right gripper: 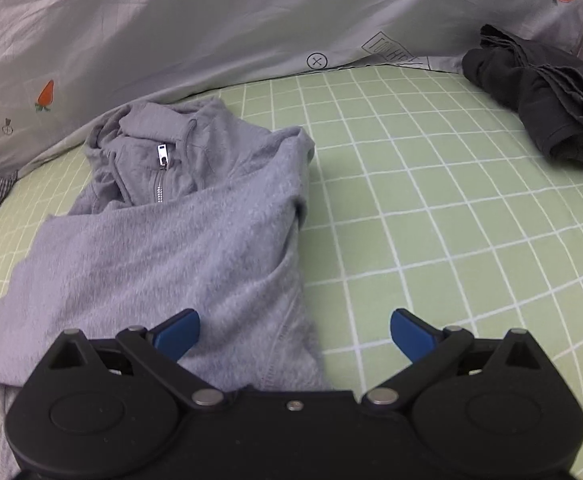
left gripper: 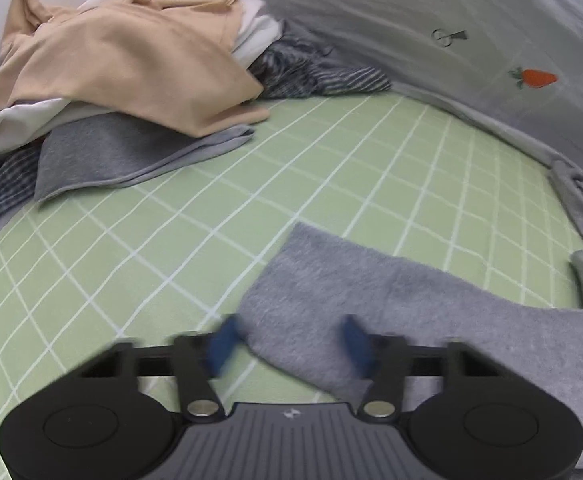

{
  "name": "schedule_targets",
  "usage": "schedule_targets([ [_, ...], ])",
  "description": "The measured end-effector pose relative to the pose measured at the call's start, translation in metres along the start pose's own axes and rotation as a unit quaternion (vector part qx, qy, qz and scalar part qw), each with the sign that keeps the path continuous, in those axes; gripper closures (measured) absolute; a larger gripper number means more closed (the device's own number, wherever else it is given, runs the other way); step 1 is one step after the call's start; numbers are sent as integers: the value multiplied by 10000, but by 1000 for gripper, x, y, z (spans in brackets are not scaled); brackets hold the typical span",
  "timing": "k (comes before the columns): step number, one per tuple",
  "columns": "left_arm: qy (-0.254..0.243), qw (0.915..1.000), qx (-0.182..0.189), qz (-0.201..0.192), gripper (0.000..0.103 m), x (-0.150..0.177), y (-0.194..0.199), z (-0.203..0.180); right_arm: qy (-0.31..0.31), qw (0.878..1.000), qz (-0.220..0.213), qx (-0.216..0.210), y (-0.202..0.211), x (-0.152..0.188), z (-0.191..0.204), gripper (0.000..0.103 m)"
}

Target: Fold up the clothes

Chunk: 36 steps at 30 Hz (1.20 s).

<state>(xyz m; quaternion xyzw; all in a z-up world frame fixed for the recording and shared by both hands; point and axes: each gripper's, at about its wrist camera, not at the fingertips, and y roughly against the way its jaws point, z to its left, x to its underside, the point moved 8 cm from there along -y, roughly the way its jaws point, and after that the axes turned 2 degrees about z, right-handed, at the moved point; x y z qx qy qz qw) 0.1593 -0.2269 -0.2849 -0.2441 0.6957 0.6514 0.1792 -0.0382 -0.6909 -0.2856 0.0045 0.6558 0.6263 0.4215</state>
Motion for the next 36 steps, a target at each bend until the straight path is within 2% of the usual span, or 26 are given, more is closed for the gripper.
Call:
schedule_targets([
  [4,679,9939,846,205,83,2,1,-16,-53,9999,-69,-105,2,-4,2,0],
  [6,723,9900,1199,190,83,3,8,-35,-36,9999,-70,-149,3,-4,5,0],
  [10,230,9781,2065,132,83,5,34,-98,41,9999,-86,-136,5,-1,7,0],
  [13,-235,9595,2802,188,83,10,57,-150,5,9999,-115,-96,8,0,5,0],
  [15,-735,9494,3039,304,77,20,66,-183,-30,9999,-155,-52,9,0,4,0],
  [17,-1299,9464,2937,348,71,31,69,-204,7,9997,-214,100,12,-1,3,0],
  [19,-1699,9448,2777,367,47,39,71,-213,100,9993,-263,233,15,-2,3,0],
  [21,-1714,9485,2652,274,39,39,74,-208,151,9989,-350,284,20,-5,5,0],
  [24,-1444,9579,2473,217,32,32,76,-185,59,9983,-556,133,31,-11,12,0],
  [27,-1203,9706,2069,244,30,25,70,-158,-27,9972,-740,-144,41,-18,25,1],
  [30,-1093,9798,1636,360,30,24,60,-133,154,9956,-847,-359,46,-25,51,1],
  [33,-1014,9839,1371,539,30,29,51,-115,466,9939,-821,-565,43,-28,83,3],
  [36,-992,9843,1306,656,30,33,46,-105,773,9908,-706,-854,35,-28,117,8],
])
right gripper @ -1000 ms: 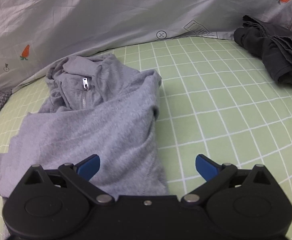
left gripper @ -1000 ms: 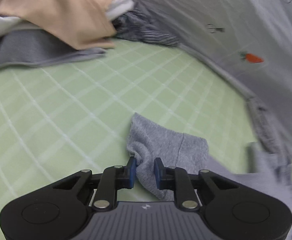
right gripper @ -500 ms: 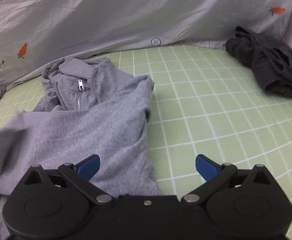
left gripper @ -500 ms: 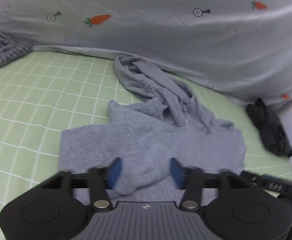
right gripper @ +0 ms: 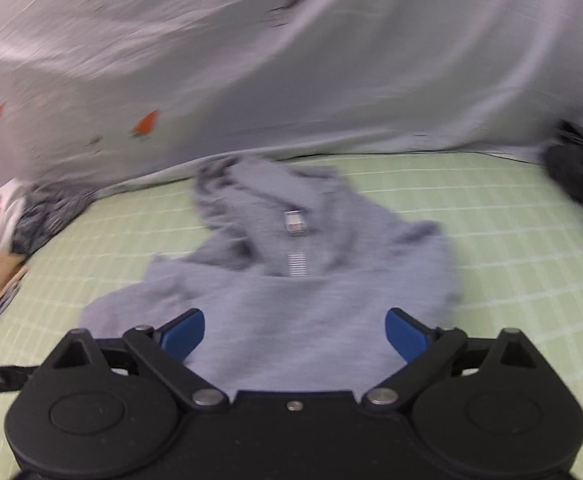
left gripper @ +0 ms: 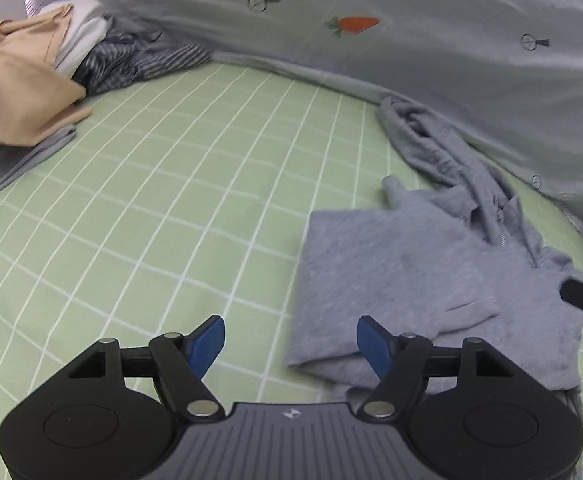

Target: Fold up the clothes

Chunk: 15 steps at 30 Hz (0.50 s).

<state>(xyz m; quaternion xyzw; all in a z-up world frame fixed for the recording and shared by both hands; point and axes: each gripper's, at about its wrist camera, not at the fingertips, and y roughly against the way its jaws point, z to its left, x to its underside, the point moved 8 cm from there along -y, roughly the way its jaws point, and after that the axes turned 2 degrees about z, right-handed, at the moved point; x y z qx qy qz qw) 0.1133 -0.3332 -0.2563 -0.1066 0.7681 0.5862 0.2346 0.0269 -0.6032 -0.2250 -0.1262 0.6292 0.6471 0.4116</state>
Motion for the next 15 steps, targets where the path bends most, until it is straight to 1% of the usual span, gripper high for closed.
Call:
schedule_targets([
  [2,-13,10000,-10,64,30,1,-4,1,170,9995,80,-246,-8,-1,21,14],
  [3,-53,9999,-35,89,30,1,-7,0,251,9989,155,-375,-13,-1,29,16],
  [4,-92,9999,-60,114,30,1,-9,-1,312,9979,269,-501,-19,1,36,21],
  [5,-139,9998,-75,128,30,0,-12,-3,370,9966,388,-627,-25,3,44,31],
  [6,-185,9997,-74,133,30,-1,-14,-6,428,9950,507,-752,-30,5,51,37],
  [7,-212,9997,-60,143,30,-1,-17,-8,499,9937,613,-792,-37,7,55,46],
  [9,-240,9996,-26,162,30,-1,-20,-10,668,9920,750,-768,-47,10,62,46],
  [12,-267,9995,-12,188,30,-1,-24,-13,572,9900,964,-861,-60,15,65,47],
  [13,-270,9994,-19,196,30,0,-25,-13,484,9890,1035,-942,-62,16,65,52],
  [14,-268,9994,-30,203,30,0,-26,-14,386,9878,1106,-1030,-64,17,64,68],
  [15,-263,9994,-42,210,30,-1,-26,-14,314,9863,1171,-1122,-66,19,65,78],
])
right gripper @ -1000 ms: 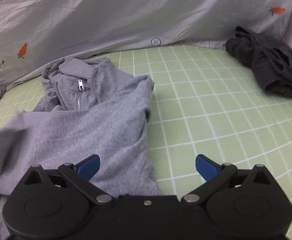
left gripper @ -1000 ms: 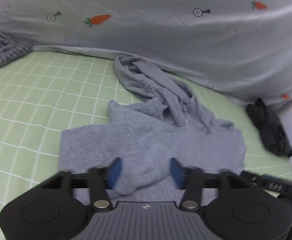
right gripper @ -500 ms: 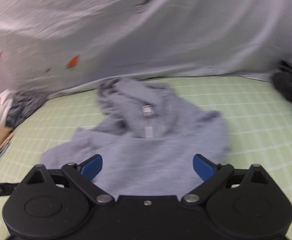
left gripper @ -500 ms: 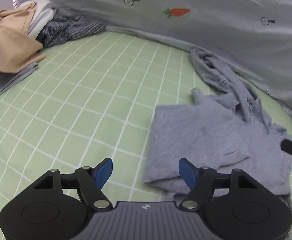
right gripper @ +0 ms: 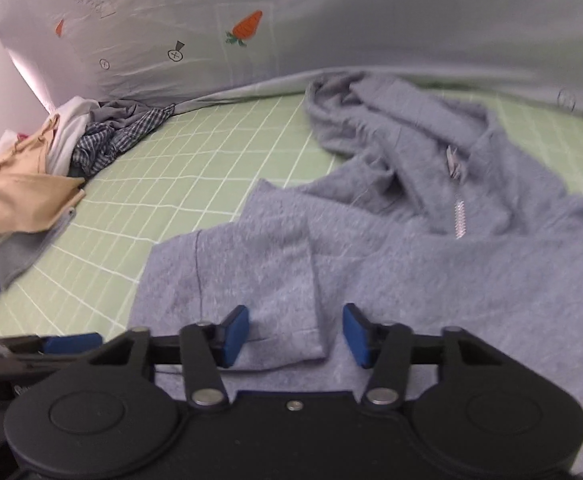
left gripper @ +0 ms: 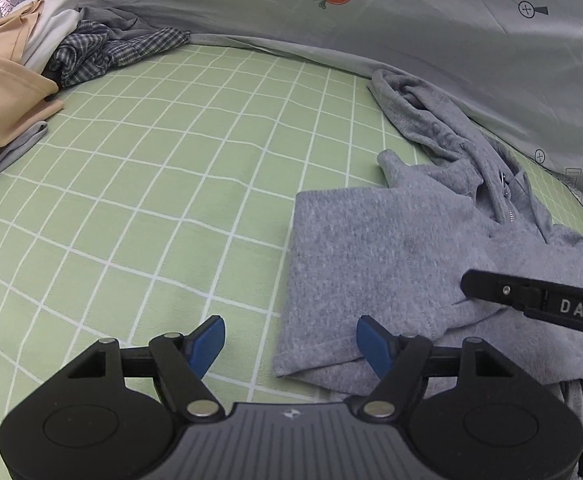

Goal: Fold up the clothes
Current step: 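Grasp the hoodie hem with the right gripper and fold it toward the hood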

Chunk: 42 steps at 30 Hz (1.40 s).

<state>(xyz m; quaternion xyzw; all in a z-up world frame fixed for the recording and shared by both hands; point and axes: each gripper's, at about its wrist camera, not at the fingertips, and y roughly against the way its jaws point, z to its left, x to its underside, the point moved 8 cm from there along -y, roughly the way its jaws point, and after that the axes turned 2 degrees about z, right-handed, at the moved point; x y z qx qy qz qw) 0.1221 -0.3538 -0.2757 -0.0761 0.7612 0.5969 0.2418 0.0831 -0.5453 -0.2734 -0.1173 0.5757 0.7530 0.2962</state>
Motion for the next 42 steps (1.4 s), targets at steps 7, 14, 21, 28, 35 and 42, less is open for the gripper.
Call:
schedule_targets([
  [7,16,9999,-20,-123,30,-6,8,-3,-134,9987,-349,-347,23,0,-3,92],
  [14,-178,9995,56,-262,30,-15,15,-26,-187,9945,-1014,180,82,-5,-38,92],
  [21,-786,9968,87,-137,29,1,5,-63,-461,9871,-1174,988,116,14,-96,92],
  [28,-973,9952,-24,-47,29,9,-2,-74,-822,9824,-1062,1298,115,37,-135,92],
  [35,-660,9976,124,-184,29,1,6,-69,-965,9781,-1201,1402,119,37,-147,92],
  [42,-874,9948,455,-241,38,2,10,-87,-867,9809,-884,1498,105,48,-147,92],
])
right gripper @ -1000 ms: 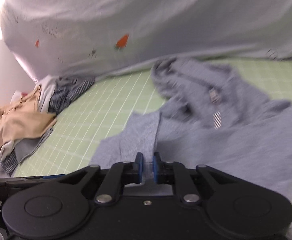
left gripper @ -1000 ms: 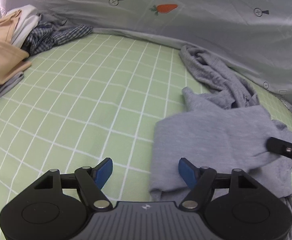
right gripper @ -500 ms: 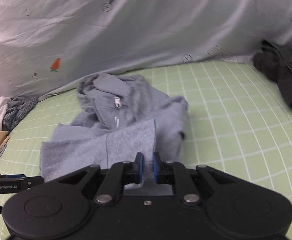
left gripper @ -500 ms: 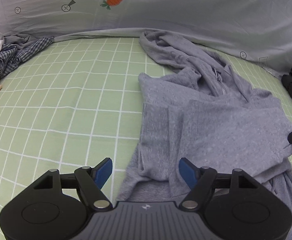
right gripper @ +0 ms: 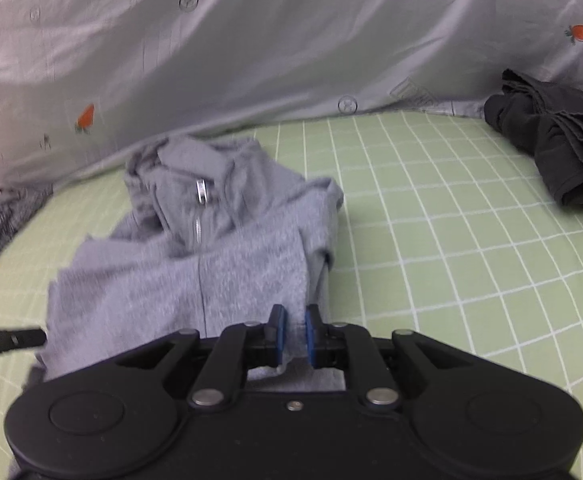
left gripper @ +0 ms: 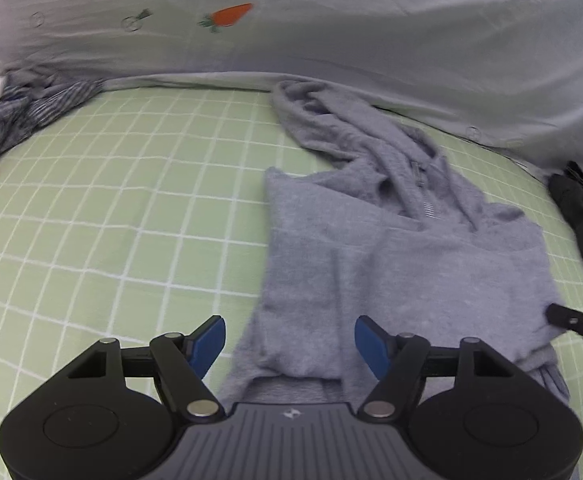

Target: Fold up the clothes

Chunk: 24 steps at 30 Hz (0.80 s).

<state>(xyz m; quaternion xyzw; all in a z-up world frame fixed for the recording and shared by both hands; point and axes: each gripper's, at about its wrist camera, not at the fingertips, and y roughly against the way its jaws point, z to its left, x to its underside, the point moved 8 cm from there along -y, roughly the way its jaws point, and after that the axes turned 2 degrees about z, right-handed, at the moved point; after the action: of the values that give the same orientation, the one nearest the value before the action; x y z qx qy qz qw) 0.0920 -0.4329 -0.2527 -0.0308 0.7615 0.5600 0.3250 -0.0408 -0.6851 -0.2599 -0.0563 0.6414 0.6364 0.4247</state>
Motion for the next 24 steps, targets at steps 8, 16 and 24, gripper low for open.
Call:
schedule_targets([
  [8,-430,9974,555,132,88,-3,-13,-31,69,9997,213,0,-12,11,2,92],
  [16,-262,9980,545,192,77,-12,-27,-30,29,9996,281,-36,-17,14,1,91],
  [24,587,9961,641,124,79,-18,-22,1,-101,9994,-345,-9,3,-1,-5,93],
])
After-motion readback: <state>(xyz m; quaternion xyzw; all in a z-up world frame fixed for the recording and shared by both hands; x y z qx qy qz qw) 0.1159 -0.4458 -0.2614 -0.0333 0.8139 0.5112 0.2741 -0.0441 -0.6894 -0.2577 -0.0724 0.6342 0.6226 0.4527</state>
